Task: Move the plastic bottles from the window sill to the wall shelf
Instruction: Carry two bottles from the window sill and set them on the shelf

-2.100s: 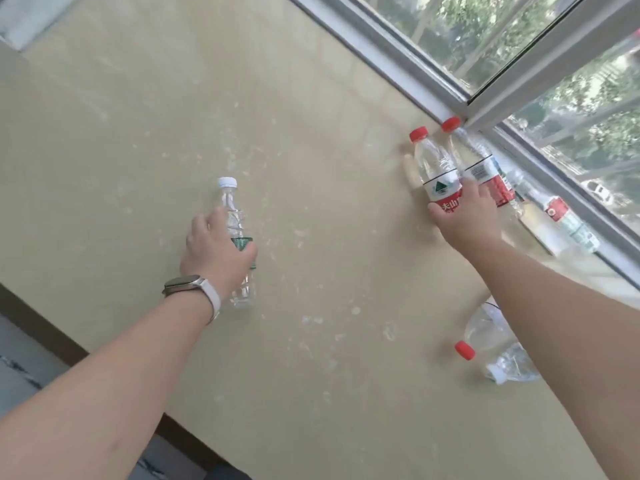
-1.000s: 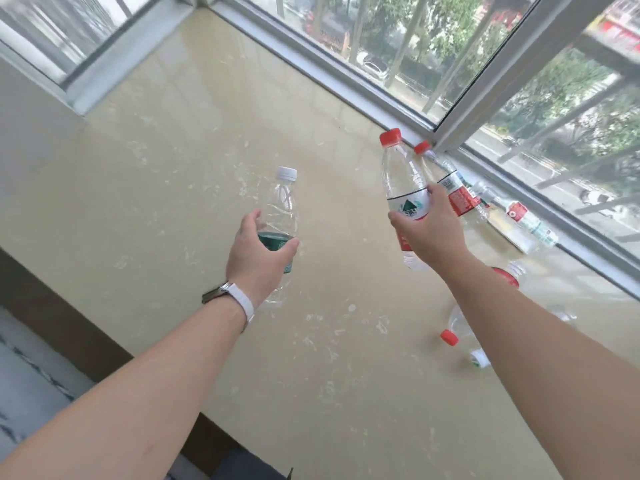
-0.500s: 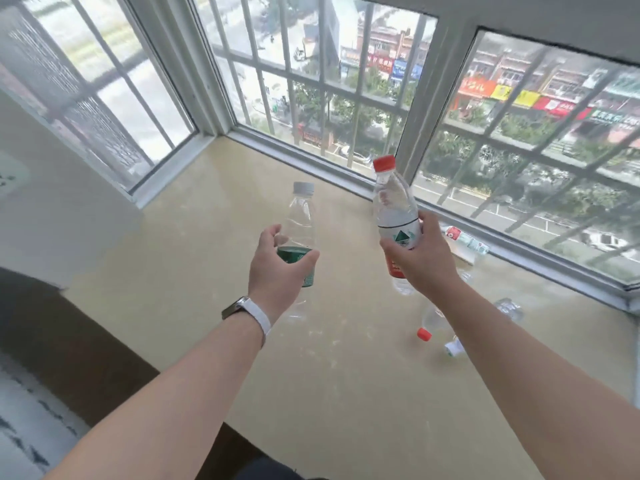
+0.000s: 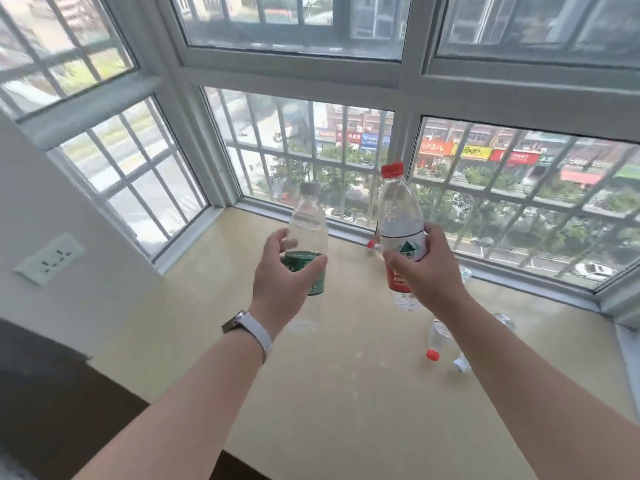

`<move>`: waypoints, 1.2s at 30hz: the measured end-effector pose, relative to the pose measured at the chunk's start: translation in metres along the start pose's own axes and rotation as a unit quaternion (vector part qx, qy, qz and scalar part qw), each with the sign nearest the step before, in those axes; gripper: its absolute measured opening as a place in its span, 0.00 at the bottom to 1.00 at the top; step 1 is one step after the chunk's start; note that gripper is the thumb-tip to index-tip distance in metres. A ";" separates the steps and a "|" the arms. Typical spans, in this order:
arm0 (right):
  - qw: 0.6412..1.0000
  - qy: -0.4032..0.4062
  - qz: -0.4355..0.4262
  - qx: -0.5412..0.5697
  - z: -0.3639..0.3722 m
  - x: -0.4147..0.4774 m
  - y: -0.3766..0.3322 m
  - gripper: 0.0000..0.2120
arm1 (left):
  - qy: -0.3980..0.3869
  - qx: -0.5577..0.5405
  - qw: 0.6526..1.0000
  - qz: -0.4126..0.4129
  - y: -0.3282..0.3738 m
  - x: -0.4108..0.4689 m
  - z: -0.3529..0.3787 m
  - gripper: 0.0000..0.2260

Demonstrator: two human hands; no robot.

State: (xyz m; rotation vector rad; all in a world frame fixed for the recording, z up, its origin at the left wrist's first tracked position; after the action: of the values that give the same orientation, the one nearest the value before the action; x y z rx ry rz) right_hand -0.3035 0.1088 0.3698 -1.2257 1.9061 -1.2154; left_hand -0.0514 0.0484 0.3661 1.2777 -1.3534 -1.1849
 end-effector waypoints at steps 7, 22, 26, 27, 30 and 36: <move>0.998 0.057 0.000 0.019 0.021 -0.035 -0.034 0.25 | -0.046 0.021 0.997 0.056 0.021 0.010 -0.067 0.29; 0.959 0.265 0.093 -0.046 -0.036 -0.200 -0.035 0.24 | -0.301 -0.046 0.950 0.065 0.013 -0.038 0.017 0.30; 0.927 0.346 0.129 -0.065 -0.076 -0.260 -0.028 0.24 | -0.375 -0.048 0.923 0.078 0.022 -0.075 0.068 0.32; 0.918 0.365 0.140 -0.067 -0.085 -0.273 -0.025 0.24 | -0.389 -0.048 0.916 0.081 0.025 -0.086 0.079 0.32; 0.897 0.404 0.167 -0.071 -0.112 -0.308 -0.015 0.24 | -0.431 -0.049 0.897 0.087 0.036 -0.119 0.110 0.31; 0.862 0.469 0.185 -0.051 -0.166 -0.372 0.006 0.26 | -0.494 -0.047 0.862 0.101 0.056 -0.181 0.176 0.30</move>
State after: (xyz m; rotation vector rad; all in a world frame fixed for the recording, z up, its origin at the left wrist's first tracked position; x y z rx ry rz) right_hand -0.2837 0.5114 0.4306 -0.2039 2.7330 -1.6580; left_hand -0.2220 0.2398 0.3988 0.3728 -2.0356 -1.8234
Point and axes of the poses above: each hand's wrist, its own x-axis towards the middle knuckle, its own z-axis out of the palm, y = z × x, the point moved 7 cm from there along x, towards the middle knuckle, and after that the axes turned 9 degrees about -x, right-handed, at the moved point
